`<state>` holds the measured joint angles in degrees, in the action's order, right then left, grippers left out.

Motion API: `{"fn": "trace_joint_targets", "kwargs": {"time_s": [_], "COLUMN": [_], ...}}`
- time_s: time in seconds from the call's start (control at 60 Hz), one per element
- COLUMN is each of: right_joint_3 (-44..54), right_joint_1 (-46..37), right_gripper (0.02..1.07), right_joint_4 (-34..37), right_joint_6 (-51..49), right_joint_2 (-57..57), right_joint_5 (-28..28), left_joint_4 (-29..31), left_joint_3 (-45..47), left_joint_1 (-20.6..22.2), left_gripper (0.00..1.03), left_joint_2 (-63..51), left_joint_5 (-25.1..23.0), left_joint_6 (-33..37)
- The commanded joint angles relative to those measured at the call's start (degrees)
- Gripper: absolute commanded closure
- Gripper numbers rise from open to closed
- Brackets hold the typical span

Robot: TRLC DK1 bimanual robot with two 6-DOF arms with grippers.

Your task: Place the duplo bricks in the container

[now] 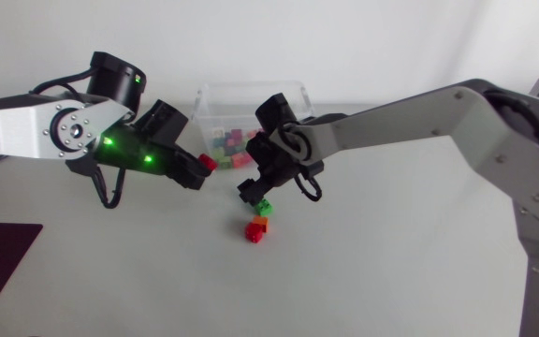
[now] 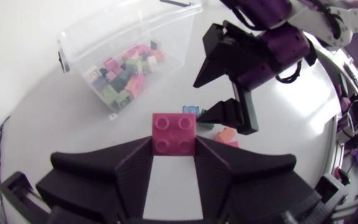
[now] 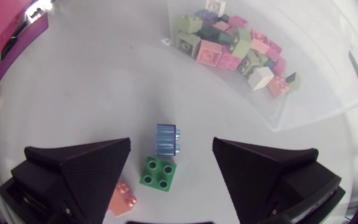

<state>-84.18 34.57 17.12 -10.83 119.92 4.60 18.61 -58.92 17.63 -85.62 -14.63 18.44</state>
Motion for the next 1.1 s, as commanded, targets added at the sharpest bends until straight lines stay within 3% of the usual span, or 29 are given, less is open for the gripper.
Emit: {"fn": "trace_joint_targets", "kwargs": {"time_s": [0.0, 0.15, 0.433, 0.517, 0.65, 0.75, 0.817, 1.083], "right_joint_3": [-3.18, -6.17, -11.62, -12.85, -13.73, -14.96, -15.31, -12.23], "right_joint_1": [0.15, 0.59, 0.68, 0.85, 1.2, 1.29, 1.29, 1.2], "right_gripper": [0.13, 0.19, 0.49, 0.5, 0.62, 0.63, 0.79, 0.84], "right_joint_4": [2.47, 5.64, 9.42, 11.0, 11.53, 13.2, 13.64, 12.76], "right_joint_6": [-1.74, -2.79, -3.94, -3.94, -4.02, -4.11, -4.2, -4.2], "right_joint_2": [3.48, 6.03, 9.81, 10.95, 11.74, 12.36, 12.71, 9.63], "right_joint_5": [-0.21, -0.12, -0.12, -0.03, 0.15, 0.15, 0.15, 0.23], "left_joint_4": [0.64, 0.2, -3.93, -4.11, -5.16, -5.78, -6.13, -8.06], "left_joint_3": [-2.26, -3.4, -5.07, -6.21, -7.53, -8.5, -9.29, -11.92], "left_joint_1": [-1.19, -2.42, -4.18, -4.53, -5.15, -5.59, -5.76, -5.94], "left_gripper": [0.84, 0.84, 0.84, 0.84, 0.84, 0.84, 0.84, 0.84], "left_joint_2": [1.43, 2.13, 2.57, 2.22, 1.6, 0.72, 0.19, -3.06], "left_joint_5": [-1.45, -2.07, -3.21, -3.21, -3.21, -3.21, -3.21, -3.21], "left_joint_6": [-1.82, -3.23, -6.66, -7.27, -8.59, -9.47, -9.91, -11.93]}}
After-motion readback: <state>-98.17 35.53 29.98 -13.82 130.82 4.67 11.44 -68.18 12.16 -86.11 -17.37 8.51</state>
